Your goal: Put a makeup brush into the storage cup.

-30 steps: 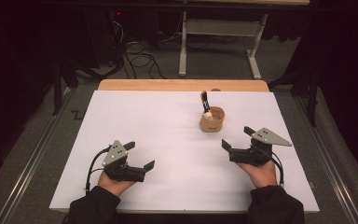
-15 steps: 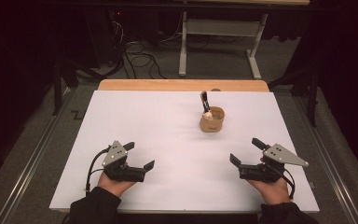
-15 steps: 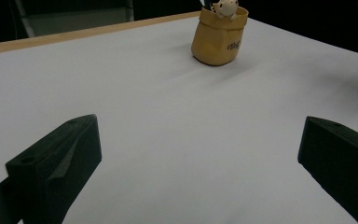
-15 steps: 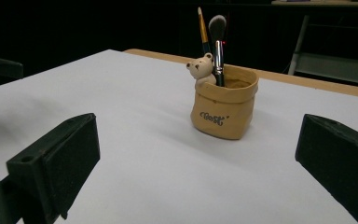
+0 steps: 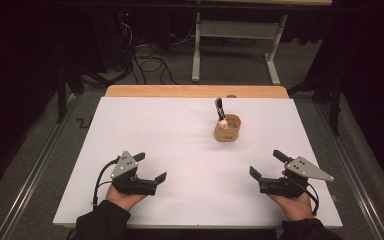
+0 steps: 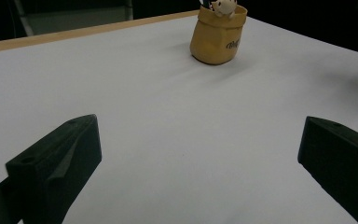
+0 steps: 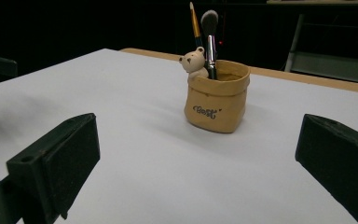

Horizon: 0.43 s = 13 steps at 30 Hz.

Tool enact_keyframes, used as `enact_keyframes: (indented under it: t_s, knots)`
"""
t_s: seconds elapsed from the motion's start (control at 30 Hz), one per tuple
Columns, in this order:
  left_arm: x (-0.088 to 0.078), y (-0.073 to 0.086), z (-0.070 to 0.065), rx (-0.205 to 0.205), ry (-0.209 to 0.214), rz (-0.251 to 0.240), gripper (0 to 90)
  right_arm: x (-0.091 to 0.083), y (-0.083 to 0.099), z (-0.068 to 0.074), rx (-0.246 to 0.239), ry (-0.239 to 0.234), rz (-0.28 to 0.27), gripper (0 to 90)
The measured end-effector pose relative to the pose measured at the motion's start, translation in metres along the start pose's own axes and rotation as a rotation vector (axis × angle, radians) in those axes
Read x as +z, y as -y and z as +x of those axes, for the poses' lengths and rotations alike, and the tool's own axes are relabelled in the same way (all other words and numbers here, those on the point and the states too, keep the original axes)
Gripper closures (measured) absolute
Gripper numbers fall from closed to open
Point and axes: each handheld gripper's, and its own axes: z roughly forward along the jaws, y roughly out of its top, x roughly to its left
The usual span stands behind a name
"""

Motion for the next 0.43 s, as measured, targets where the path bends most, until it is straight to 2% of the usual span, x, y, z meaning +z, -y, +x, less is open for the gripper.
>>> enact_keyframes:
  t_s: [0.43]
  knots:
    - [-0.0003, -0.0002, 0.0002, 0.001, 0.003, -0.002, 0.3, 0.0022, 0.0026, -0.0015, 0.004, 0.0, 0.008, 0.4]
